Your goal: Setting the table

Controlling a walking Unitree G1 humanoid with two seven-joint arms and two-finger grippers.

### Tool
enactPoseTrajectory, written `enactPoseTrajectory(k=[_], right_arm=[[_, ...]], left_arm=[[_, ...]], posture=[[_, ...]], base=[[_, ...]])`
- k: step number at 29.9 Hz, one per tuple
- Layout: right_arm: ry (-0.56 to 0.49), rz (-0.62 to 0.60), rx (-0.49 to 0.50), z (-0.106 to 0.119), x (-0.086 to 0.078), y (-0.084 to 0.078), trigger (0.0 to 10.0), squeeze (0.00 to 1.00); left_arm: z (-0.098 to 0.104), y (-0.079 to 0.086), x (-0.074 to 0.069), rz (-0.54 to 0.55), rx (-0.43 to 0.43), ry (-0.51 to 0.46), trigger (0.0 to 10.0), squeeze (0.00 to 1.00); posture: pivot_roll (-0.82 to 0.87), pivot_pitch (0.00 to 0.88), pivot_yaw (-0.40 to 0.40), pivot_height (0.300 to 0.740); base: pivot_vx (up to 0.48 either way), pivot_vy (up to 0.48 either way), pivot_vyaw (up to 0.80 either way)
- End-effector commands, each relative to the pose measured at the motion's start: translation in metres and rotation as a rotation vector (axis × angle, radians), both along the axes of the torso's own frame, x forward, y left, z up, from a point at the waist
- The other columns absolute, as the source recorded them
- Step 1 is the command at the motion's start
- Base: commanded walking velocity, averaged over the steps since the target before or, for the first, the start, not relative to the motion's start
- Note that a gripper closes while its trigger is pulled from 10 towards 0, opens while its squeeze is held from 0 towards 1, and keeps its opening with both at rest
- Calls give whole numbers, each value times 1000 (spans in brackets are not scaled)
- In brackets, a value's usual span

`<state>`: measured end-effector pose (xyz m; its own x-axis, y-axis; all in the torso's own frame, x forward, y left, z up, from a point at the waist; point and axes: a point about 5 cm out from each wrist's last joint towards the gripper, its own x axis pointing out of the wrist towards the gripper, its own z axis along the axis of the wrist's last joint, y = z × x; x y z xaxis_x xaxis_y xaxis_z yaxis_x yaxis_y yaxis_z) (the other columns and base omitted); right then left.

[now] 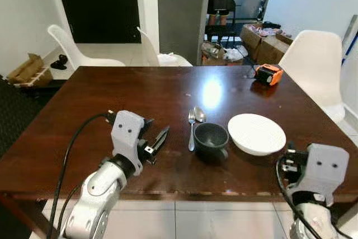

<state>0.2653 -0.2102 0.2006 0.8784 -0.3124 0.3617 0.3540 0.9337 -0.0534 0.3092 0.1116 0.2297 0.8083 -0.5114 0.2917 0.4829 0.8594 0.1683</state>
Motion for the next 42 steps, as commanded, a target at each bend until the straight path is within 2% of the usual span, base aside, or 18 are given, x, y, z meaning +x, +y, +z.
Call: enactPoseTrajectory(k=[1,11,13,20,25,27,29,32,36,37,40,42], right_arm=[[20,22,-4,-1,-2,2,10000,0],[52,222,-29,-2,-2,25,10000,0],[79,320,-34,-4,-4,37,10000,0],[124,445,-58,-7,-14,50,10000,0],[133,465,-85,-3,-25,52,10000,0],[143,463,-96,-1,-39,55,10000,0],[162,466,-90,-4,-45,57,10000,0],[223,429,-94,-16,-51,53,10000,0],[301,350,-75,-36,-49,35,10000,0],[318,318,-42,-42,-46,26,10000,1000],[330,287,22,-49,-41,17,10000,1000],[332,290,36,-49,-41,17,10000,1000]], left_arm=[[-4,-2,-3,-11,-2,17,10000,0],[-5,-2,-4,-8,4,27,10000,0],[-6,-2,-5,-9,8,34,10000,0],[-12,-2,-9,-22,23,70,10000,0],[-19,3,-13,-30,36,99,10000,0],[-25,10,-16,-21,53,118,10000,0],[-26,13,-16,-15,58,123,10000,0],[-26,14,-16,-12,62,127,10000,0],[-26,13,-15,-12,66,128,10000,0],[-25,12,-14,-11,68,127,10000,0],[-24,12,-12,-10,71,124,10000,0],[-23,13,-12,-10,72,122,10000,0]], posture=[[-43,132,97,740],[-44,131,97,740],[-44,130,96,740],[-46,132,93,740],[-53,139,92,740],[-58,143,94,740],[-61,145,96,740],[-62,143,99,740],[-65,142,107,740],[-62,141,111,740],[-53,141,116,740],[-53,141,116,740]], base=[[247,0,0],[146,0,0],[0,0,0],[0,0,0],[0,0,0],[0,0,0],[0,0,0],[0,0,0],[0,0,0],[0,0,0],[0,0,0],[0,0,0]])
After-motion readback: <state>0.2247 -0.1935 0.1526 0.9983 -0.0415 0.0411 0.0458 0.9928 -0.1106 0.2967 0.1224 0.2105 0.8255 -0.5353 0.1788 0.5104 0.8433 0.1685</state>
